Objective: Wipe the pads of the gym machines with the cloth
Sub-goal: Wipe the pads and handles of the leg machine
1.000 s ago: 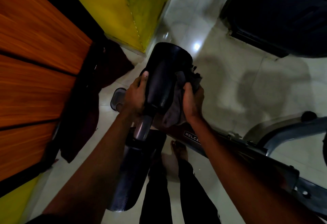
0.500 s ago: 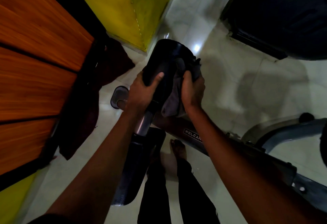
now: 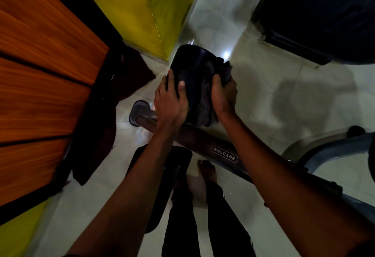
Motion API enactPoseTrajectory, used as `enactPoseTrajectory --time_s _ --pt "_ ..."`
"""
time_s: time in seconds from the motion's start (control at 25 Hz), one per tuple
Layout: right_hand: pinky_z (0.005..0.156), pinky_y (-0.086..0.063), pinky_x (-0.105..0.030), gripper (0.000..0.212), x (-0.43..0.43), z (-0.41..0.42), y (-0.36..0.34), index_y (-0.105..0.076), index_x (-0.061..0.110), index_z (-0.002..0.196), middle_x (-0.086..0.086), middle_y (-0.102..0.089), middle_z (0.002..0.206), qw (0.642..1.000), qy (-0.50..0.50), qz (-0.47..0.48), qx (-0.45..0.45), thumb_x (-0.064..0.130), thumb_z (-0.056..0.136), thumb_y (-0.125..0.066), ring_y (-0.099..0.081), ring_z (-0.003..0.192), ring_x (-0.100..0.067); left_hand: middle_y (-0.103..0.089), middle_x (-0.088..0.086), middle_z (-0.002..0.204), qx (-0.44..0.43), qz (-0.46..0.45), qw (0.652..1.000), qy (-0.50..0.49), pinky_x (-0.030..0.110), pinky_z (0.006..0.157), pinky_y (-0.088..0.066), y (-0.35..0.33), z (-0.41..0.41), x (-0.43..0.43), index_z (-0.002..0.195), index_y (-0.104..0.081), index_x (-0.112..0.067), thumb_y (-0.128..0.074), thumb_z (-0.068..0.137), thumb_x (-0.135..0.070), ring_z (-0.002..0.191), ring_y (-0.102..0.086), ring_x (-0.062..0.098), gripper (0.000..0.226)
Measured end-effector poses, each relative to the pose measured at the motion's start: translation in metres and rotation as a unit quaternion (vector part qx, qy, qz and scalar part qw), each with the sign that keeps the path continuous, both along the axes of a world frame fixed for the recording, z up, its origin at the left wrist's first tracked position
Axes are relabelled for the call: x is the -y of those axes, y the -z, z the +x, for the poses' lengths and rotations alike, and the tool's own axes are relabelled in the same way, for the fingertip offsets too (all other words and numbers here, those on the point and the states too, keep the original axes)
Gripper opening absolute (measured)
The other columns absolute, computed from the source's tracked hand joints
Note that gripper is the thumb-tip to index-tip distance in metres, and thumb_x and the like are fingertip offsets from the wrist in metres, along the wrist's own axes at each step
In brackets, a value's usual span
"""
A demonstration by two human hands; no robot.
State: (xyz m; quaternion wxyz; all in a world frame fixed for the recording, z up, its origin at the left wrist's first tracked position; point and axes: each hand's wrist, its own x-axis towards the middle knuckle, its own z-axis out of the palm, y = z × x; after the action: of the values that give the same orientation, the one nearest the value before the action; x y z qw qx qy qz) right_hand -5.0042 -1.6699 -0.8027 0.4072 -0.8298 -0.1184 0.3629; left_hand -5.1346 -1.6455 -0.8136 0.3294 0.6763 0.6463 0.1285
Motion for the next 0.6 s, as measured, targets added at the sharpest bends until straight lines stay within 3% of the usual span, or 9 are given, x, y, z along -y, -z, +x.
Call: enactPoseTrajectory --time_s 0.16,0.28,0.36,0.48,0.6 --pt "0.103 -0.044 -0.026 0.066 0.018 -0.020 -0.004 -0.053 0.024 0.143 -0.001 -0.057 0.142 0.991 -0.085 0.088 0.059 0.032 0.077 -0.055 -0.054 0.129 -0.017 -0.048 0.010 0.146 0.027 -0.078 0.997 -0.002 0.051 0.110 -0.035 0.014 -0.025 -0.028 0.148 -0.037 -0.032 -0.022 0.088 -0.080 0.133 -0.045 0.031 0.078" --pt "0.100 -0.044 -0.024 0.061 0.015 -0.014 0.000 -0.055 0.024 0.140 0.000 -0.060 0.139 0.991 -0.077 0.090 0.064 0.027 0.079 -0.057 -0.056 0.126 -0.017 -0.050 0.014 0.136 0.011 0.029 0.999 0.012 0.045 0.105 -0.040 0.006 -0.025 -0.026 0.142 -0.049 -0.020 -0.037 0.099 -0.056 0.125 -0.048 0.028 0.058" --pt "0.092 -0.045 -0.024 0.059 0.005 -0.002 0.003 -0.061 0.021 0.133 -0.004 -0.067 0.128 0.996 -0.038 0.056 0.049 0.035 0.076 -0.054 -0.061 0.118 -0.022 -0.055 0.013 0.129 0.041 0.081 0.996 0.003 0.043 0.099 -0.045 -0.001 -0.016 -0.015 0.139 -0.054 -0.016 -0.042 0.103 -0.041 0.118 -0.052 0.027 0.046" --pt "0.087 -0.046 -0.031 0.057 -0.007 0.007 0.011 -0.063 0.018 0.125 -0.010 -0.069 0.120 0.999 -0.020 0.030 0.039 0.042 0.076 -0.048 -0.062 0.113 -0.031 -0.054 0.010 0.136 0.069 0.060 0.996 -0.018 0.038 0.104 -0.042 -0.004 -0.012 -0.004 0.145 -0.048 -0.019 -0.042 0.103 -0.042 0.125 -0.049 0.023 0.048" --pt "0.093 -0.048 -0.032 0.062 -0.005 -0.002 0.012 -0.057 0.019 0.130 -0.007 -0.065 0.126 0.996 -0.045 0.068 0.039 0.055 0.080 -0.053 -0.061 0.117 -0.026 -0.045 0.006 0.149 0.078 0.024 0.997 0.002 0.031 0.113 -0.033 -0.005 -0.018 -0.003 0.151 -0.039 -0.021 -0.043 0.102 -0.046 0.137 -0.040 0.017 0.054"
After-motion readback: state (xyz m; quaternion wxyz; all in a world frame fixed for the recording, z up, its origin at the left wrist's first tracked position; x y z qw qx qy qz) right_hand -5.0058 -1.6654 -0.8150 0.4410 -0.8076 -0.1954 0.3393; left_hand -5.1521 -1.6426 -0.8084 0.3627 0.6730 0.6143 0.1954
